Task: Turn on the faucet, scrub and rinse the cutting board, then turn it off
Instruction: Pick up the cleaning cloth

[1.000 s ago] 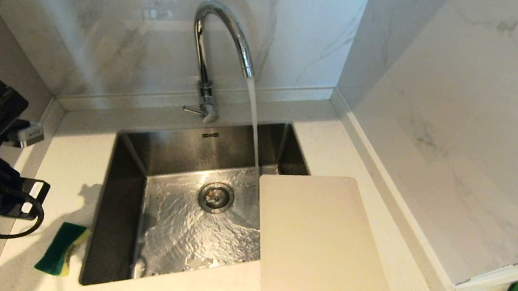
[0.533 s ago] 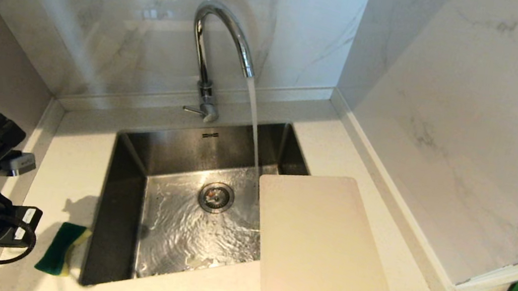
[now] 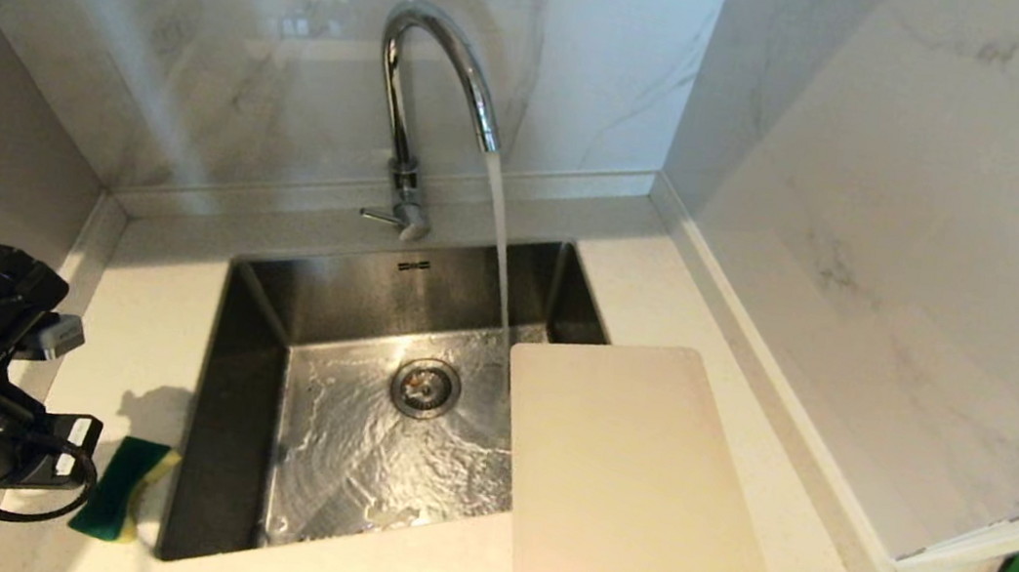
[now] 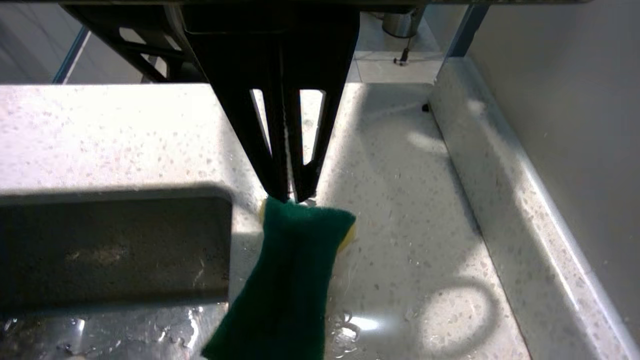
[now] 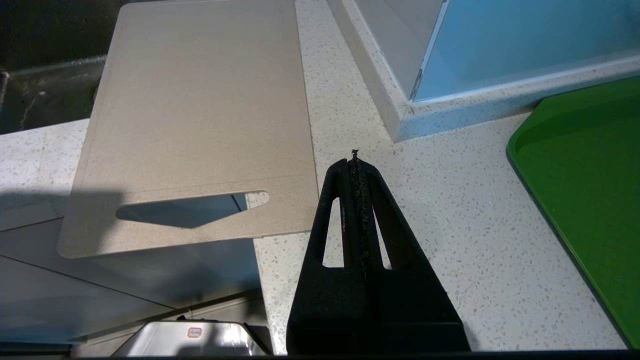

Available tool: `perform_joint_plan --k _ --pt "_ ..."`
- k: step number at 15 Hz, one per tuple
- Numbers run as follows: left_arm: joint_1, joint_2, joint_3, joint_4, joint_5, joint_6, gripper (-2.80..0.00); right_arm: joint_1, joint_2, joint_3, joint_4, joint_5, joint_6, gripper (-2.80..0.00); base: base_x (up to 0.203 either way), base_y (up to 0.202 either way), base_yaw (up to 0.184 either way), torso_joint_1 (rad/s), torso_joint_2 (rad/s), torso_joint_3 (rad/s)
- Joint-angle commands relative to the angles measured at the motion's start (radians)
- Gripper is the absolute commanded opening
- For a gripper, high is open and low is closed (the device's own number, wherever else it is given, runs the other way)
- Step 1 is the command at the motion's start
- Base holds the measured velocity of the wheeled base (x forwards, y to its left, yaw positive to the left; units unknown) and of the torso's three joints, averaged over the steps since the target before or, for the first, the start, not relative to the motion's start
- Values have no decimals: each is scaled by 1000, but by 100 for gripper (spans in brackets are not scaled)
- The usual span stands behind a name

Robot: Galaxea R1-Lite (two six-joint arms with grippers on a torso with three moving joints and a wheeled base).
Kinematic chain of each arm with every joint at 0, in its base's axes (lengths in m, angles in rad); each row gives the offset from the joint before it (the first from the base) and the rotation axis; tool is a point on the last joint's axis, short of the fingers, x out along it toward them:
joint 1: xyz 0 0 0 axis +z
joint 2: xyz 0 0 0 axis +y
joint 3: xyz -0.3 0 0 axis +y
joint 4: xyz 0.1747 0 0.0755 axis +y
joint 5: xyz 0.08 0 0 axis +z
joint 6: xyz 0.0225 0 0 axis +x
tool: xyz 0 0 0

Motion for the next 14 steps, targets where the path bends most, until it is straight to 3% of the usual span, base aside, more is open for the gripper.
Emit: perform_joint_plan --k 1,4,7,12,14 --pt "10 61 6 -33 2 -5 0 0 0 0 0 0 0 -280 0 0 0 0 0 0" --pt "22 96 13 -60 -1 -2 0 0 0 0 0 0 0 -280 0 0 0 0 0 0" --pt "34 102 16 -60 -58 11 0 0 0 0 0 0 0 -280 0 0 0 0 0 0" --pt "69 155 20 -70 -68 16 0 0 0 0 0 0 0 -280 0 0 0 0 0 0" --pt "90 178 19 -94 -127 17 0 0 0 0 0 0 0 -280 0 0 0 0 0 0"
